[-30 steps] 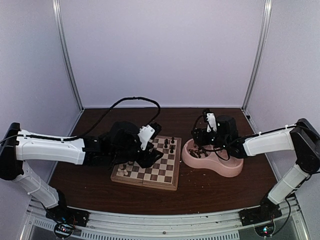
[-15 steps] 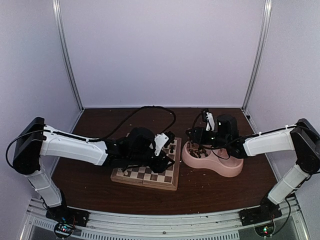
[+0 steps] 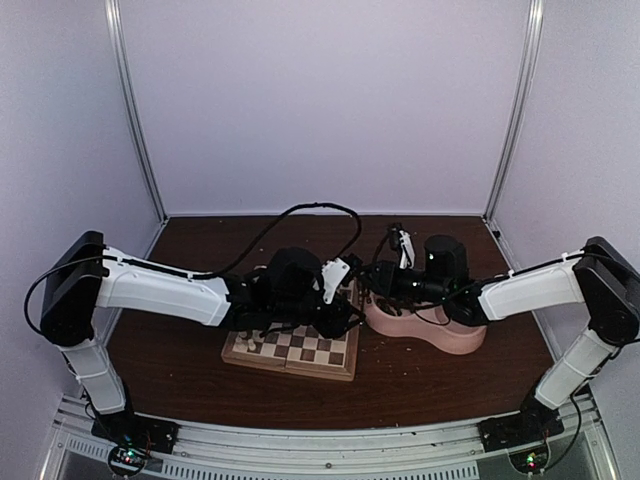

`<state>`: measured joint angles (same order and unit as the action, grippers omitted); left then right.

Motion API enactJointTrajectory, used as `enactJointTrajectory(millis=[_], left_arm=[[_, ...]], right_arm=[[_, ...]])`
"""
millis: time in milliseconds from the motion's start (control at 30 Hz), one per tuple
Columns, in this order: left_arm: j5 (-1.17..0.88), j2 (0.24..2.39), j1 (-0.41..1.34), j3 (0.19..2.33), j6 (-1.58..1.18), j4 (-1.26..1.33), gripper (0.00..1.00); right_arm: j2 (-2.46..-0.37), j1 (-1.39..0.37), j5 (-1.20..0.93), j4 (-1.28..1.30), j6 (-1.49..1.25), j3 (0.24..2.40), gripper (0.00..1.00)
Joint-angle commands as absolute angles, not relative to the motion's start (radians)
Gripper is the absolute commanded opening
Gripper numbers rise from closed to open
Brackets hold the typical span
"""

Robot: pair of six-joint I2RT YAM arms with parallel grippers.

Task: Set up the chess pieces on the board
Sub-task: Adjust the chess pile.

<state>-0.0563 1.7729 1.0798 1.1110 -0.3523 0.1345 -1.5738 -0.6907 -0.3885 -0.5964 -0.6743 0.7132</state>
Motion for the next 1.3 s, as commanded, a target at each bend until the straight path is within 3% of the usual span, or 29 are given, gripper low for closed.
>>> enactJointTrajectory(millis=[0, 300, 700, 800, 967, 1267], left_arm=[[-0.045, 1.788, 1.072, 1.135, -0.373, 0.173, 0.5], [0.031, 1.781, 1.071, 1.128, -0.379, 0.162, 0.49], [0.039, 1.769, 1.068, 1.112, -0.371, 0.168, 0.31], [0.038, 1.765, 1.067, 1.112, -0.37, 0.17, 0.31], [0.041, 1.75, 1.067, 1.101, -0.368, 0.174, 0.48], [0.045, 1.722, 1.063, 1.08, -0.368, 0.19, 0.39]], right_arm=[[-1.589, -0.718, -0.405, -0.666, -0.699, 0.709, 0.27], [-1.608, -0.741, -0.408, -0.686, -0.712, 0.716, 0.27], [-1.606, -0.742, -0.418, -0.699, -0.722, 0.71, 0.27], [-1.608, -0.742, -0.424, -0.701, -0.726, 0.71, 0.26], [-1.614, -0.742, -0.441, -0.722, -0.746, 0.706, 0.26], [-1.621, -0.742, -0.471, -0.763, -0.768, 0.701, 0.25]])
